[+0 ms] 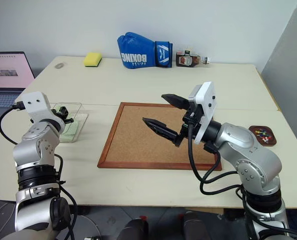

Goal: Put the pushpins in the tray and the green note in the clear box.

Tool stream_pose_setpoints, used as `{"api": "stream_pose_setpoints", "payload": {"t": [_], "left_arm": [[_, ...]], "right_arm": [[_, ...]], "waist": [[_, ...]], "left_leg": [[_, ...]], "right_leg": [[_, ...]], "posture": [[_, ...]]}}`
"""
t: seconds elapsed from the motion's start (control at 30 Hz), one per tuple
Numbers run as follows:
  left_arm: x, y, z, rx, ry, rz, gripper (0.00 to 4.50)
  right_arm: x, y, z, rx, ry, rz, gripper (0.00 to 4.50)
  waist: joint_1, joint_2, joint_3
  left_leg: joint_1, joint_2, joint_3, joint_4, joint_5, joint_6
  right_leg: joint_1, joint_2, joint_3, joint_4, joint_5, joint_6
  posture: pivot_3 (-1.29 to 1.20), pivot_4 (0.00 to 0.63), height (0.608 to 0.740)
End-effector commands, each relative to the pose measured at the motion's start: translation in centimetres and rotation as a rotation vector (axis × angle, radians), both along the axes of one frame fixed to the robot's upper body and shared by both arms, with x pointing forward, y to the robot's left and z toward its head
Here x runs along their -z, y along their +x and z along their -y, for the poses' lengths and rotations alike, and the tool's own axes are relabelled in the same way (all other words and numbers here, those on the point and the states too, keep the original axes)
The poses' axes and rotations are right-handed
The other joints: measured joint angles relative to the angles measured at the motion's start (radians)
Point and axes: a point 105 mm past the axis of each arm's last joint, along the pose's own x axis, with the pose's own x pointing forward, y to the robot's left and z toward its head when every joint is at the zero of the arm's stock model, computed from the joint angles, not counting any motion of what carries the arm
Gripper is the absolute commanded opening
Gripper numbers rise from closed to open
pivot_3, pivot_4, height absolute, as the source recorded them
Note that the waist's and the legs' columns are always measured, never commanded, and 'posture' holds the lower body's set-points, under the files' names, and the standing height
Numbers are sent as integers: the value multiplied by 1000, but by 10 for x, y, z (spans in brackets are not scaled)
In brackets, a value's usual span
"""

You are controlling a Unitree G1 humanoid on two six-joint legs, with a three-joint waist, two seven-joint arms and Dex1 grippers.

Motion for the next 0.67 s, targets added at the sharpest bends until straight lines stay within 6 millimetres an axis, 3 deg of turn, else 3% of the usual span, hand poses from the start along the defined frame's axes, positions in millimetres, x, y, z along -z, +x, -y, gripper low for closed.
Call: {"api": "stream_pose_setpoints", "payload": {"t": [0.03,0.1,0.17,0.3,0.47,0.67], "left_arm": [[-15,-3,-1,-5,33,53,2884],[-21,-3,4,24,101,73,3341],[-32,-1,22,109,188,116,3710],[-32,-12,101,401,236,204,4485],[-1,-36,144,493,163,190,4485],[22,-52,175,540,113,159,4485]], "right_arm": [[-9,-3,1,8,15,48,4500],[-7,-2,3,19,11,42,4500],[-1,0,6,47,-21,37,4500],[22,19,32,324,-51,-16,4500],[52,32,72,671,-97,-33,4500],[81,21,98,869,-112,-59,4500]], "waist": [[0,0,0],[0,0,0],[0,0,0],[9,0,0],[17,-1,0],[14,-1,0]], "left_leg": [[0,0,0,0,0,0],[0,0,0,0,0,0],[0,0,0,0,0,0],[0,0,0,-1,0,0],[-2,-2,4,-1,0,-1],[-2,1,4,0,0,-1]], "right_leg": [[0,0,0,0,0,0],[0,0,0,0,0,0],[0,0,0,0,0,0],[0,0,0,-1,0,0],[-1,-3,3,-2,0,0],[-4,0,3,1,0,0]], "posture": [[0,150,740],[0,150,740],[0,150,740],[0,150,740],[0,150,740],[0,150,740]]}}
